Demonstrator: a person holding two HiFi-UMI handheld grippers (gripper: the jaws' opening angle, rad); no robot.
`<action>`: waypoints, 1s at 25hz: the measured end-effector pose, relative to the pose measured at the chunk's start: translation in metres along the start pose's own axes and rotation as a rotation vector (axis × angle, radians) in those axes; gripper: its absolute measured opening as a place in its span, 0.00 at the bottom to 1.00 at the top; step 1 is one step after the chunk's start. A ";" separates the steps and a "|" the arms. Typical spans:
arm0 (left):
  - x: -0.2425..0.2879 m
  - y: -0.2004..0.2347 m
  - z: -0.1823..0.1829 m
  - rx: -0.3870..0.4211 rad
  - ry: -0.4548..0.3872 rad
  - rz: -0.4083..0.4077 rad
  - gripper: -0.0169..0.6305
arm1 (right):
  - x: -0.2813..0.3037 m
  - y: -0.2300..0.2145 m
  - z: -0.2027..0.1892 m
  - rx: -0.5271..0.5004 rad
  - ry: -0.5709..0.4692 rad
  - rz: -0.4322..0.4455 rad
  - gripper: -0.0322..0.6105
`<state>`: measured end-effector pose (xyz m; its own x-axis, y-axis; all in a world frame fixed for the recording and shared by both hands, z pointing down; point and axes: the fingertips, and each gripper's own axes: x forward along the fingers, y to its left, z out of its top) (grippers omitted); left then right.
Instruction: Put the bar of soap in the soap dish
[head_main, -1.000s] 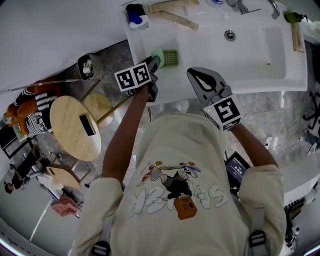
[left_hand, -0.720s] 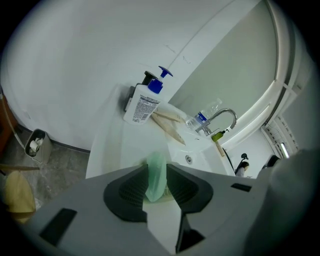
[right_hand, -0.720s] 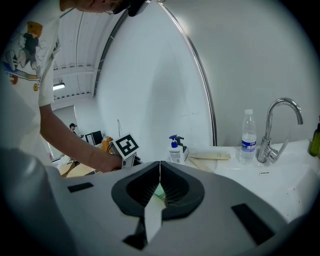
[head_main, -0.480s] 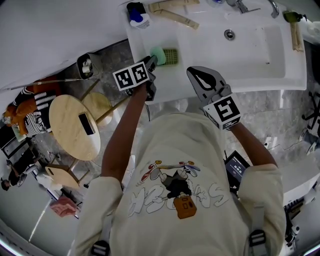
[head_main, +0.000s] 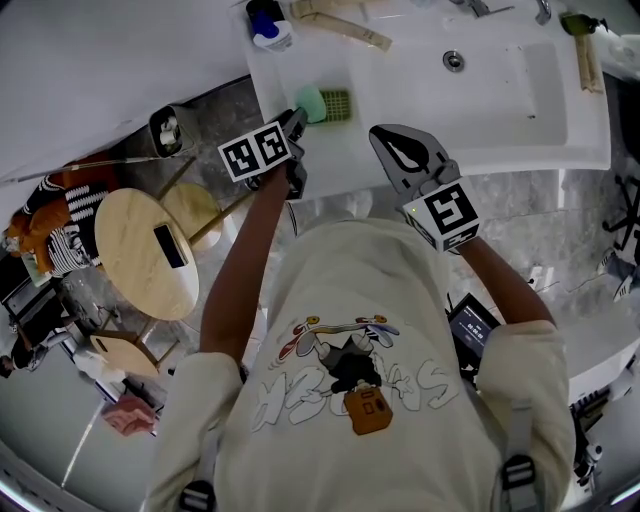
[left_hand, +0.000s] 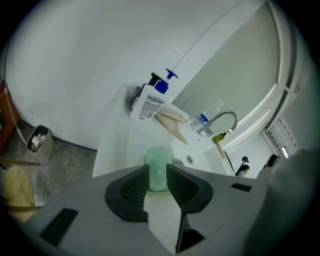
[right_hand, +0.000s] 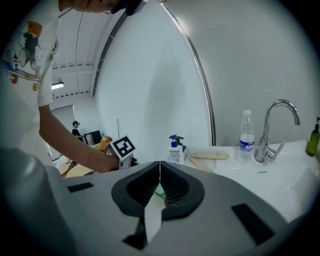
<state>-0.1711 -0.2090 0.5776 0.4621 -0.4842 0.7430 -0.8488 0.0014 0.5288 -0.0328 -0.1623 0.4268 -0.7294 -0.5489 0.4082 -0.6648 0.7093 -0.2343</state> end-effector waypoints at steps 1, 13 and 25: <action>-0.001 0.000 -0.001 -0.001 -0.001 -0.001 0.19 | 0.000 0.000 0.000 -0.001 0.000 -0.001 0.06; -0.012 -0.012 -0.003 0.004 -0.024 -0.040 0.19 | -0.004 -0.001 0.003 -0.014 -0.008 -0.003 0.06; -0.059 -0.070 0.010 -0.020 -0.132 -0.186 0.04 | -0.005 -0.006 0.016 0.032 -0.036 -0.013 0.06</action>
<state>-0.1418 -0.1893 0.4921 0.5710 -0.5882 0.5728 -0.7464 -0.0813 0.6605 -0.0273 -0.1712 0.4122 -0.7254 -0.5743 0.3795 -0.6789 0.6877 -0.2570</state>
